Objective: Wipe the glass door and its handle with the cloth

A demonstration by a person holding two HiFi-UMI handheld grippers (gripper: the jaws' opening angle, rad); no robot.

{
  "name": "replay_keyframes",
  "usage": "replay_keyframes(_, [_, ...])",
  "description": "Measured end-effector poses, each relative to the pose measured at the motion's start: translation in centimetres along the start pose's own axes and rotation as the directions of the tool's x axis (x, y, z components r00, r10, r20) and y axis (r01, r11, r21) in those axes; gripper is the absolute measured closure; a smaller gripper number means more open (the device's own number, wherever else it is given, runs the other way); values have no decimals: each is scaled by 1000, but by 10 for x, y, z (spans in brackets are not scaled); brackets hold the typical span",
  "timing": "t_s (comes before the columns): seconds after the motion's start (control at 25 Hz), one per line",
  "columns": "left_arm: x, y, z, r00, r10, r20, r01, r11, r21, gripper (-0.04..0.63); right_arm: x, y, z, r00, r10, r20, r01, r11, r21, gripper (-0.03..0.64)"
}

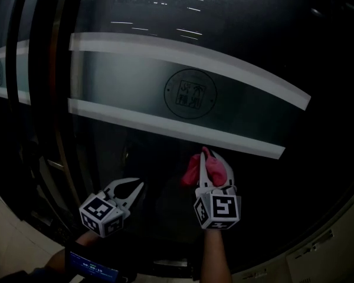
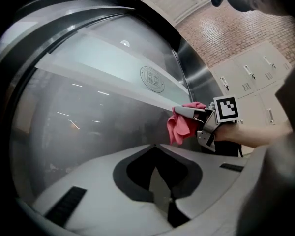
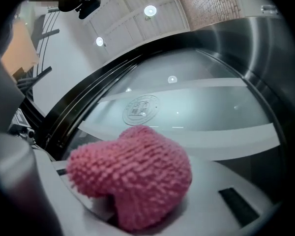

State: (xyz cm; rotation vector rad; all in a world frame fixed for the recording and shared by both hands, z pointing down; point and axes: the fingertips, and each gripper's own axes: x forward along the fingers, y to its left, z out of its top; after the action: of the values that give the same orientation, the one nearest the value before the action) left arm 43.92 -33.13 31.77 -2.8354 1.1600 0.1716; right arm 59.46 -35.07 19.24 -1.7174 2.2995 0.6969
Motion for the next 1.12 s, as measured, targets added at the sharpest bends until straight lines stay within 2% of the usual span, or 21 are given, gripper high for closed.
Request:
replay_keyframes(0.2, [32, -29, -8, 999, -42, -1, 42, 999, 5, 580, -35, -84, -11, 992, -117, -42, 116, 993, -24, 565])
replay_keyframes(0.36, [43, -44, -8, 998, -59, -14, 59, 998, -5, 580, -57, -132, -21, 977, -202, -70, 201, 979, -16, 565])
replay_keyframes(0.48, [45, -44, -11, 998, -56, -19, 56, 998, -4, 580, -60, -144, -27, 971, -225, -80, 225, 974, -9, 565])
replay_keyframes(0.6, [40, -37, -15, 999, -50, -17, 50, 999, 8, 580, -57, -136, -27, 970, -231, -71, 231, 973, -3, 565])
replay_keyframes(0.76, [19, -12, -16, 1000, -7, -12, 7, 1000, 17, 580, -45, -81, -22, 981, -193, -27, 193, 981, 10, 565])
replay_keyframes(0.92, [-18, 22, -11, 997, 71, -17, -71, 997, 6, 580, -6, 26, -24, 999, -33, 30, 32, 999, 34, 564])
replay_keyframes(1.12, [-67, 78, -15, 986, 167, -5, -167, 985, 36, 580, 42, 159, -34, 986, 145, 80, -154, 980, 123, 564])
